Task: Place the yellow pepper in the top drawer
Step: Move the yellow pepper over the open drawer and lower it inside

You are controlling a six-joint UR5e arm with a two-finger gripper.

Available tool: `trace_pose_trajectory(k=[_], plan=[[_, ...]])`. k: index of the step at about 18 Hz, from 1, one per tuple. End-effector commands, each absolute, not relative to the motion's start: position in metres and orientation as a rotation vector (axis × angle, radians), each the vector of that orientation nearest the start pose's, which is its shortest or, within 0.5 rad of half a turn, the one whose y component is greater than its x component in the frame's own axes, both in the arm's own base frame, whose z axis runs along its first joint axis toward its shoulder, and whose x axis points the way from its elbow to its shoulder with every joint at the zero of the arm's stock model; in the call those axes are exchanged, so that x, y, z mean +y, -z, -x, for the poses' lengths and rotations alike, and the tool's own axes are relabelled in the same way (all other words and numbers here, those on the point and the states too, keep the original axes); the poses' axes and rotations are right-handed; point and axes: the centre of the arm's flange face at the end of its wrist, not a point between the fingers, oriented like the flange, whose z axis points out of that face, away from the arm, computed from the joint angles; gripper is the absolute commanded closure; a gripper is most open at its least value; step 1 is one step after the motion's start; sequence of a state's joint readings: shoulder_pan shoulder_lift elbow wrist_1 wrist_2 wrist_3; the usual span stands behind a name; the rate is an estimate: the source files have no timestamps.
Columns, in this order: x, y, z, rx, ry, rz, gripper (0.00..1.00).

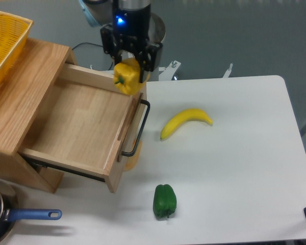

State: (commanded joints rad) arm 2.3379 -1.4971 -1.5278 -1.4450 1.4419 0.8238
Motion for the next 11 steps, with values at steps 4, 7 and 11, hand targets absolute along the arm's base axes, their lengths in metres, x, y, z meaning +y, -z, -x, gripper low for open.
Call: trace_pose_trajectory(k=[4, 7, 11], plan=[[0.460, -0.553, 0.209, 0.105, -0.110, 2.894, 0.41], [0.468, -0.545, 0.199, 0.109, -0.083, 2.905, 0.41], [0.486, -0.531, 0.183, 0.064, -0.042, 2.926, 0.41]])
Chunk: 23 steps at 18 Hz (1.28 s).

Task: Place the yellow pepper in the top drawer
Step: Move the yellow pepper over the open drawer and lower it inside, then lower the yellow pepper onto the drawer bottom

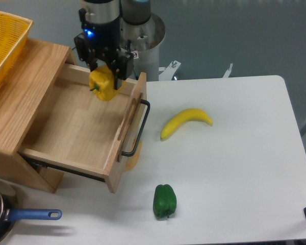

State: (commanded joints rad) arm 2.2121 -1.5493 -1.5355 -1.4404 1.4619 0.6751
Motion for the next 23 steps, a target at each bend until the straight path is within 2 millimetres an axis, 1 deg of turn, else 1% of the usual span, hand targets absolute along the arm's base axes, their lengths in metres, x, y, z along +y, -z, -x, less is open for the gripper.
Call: trace_pose_trajectory(k=[7, 9, 15, 17, 21, 23], plan=[[0.510, -0.505, 0.164, 0.055, 0.001, 2.972, 0.41], [0.516, -0.496, 0.165, 0.061, 0.011, 2.990, 0.41], [0.528, -0.476, 0.168, 0.071, 0.038, 3.018, 0.41], [0.531, -0.470, 0.170, 0.070, 0.039, 3.029, 0.41], [0.534, -0.464, 0.169, 0.080, 0.027, 3.050, 0.41], [0.538, -0.458, 0.170, 0.082, 0.033, 3.062, 0.41]])
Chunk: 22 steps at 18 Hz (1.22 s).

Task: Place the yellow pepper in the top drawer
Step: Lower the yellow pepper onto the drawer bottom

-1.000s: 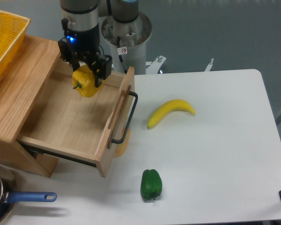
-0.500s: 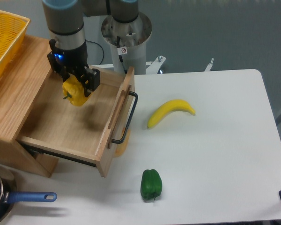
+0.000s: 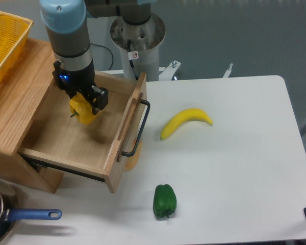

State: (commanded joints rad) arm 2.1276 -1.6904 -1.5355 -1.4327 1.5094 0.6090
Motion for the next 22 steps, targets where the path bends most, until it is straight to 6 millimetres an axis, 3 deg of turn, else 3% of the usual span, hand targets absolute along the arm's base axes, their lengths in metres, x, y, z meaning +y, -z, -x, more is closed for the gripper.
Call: trace_pose_trajectory(k=[22], plan=[[0.555, -0.434, 0.170, 0.037, 0.052, 3.079, 0.40]])
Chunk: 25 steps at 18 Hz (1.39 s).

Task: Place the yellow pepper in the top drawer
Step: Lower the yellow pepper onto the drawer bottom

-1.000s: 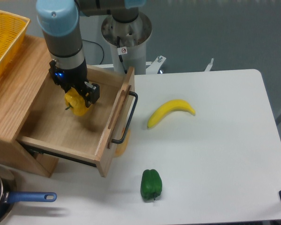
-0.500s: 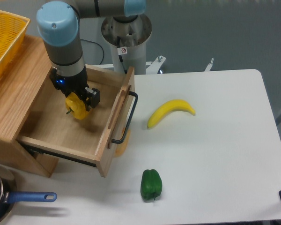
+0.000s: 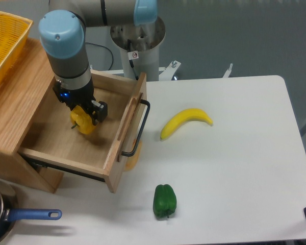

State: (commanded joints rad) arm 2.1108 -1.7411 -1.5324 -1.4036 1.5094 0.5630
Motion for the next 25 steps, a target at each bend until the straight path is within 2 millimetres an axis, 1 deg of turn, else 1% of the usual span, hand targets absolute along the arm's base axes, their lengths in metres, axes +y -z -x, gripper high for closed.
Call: trace_pose_trajectory(k=[2, 7, 9, 10, 11, 14, 15, 19, 25], plan=[[0.556, -0.433, 0.170, 0.039, 0.054, 3.078, 0.39], [0.557, -0.432, 0.170, 0.039, 0.053, 3.080, 0.28], [0.557, -0.430, 0.171, 0.039, 0.049, 3.087, 0.28], [0.557, -0.430, 0.170, 0.044, 0.047, 3.088, 0.26], [0.558, -0.431, 0.166, 0.058, 0.046, 3.087, 0.21], [0.558, -0.432, 0.166, 0.058, 0.044, 3.084, 0.19], [0.558, -0.431, 0.166, 0.058, 0.045, 3.085, 0.17], [0.559, -0.429, 0.167, 0.058, 0.041, 3.090, 0.16], [0.558, -0.442, 0.165, 0.061, 0.028, 3.071, 0.16]])
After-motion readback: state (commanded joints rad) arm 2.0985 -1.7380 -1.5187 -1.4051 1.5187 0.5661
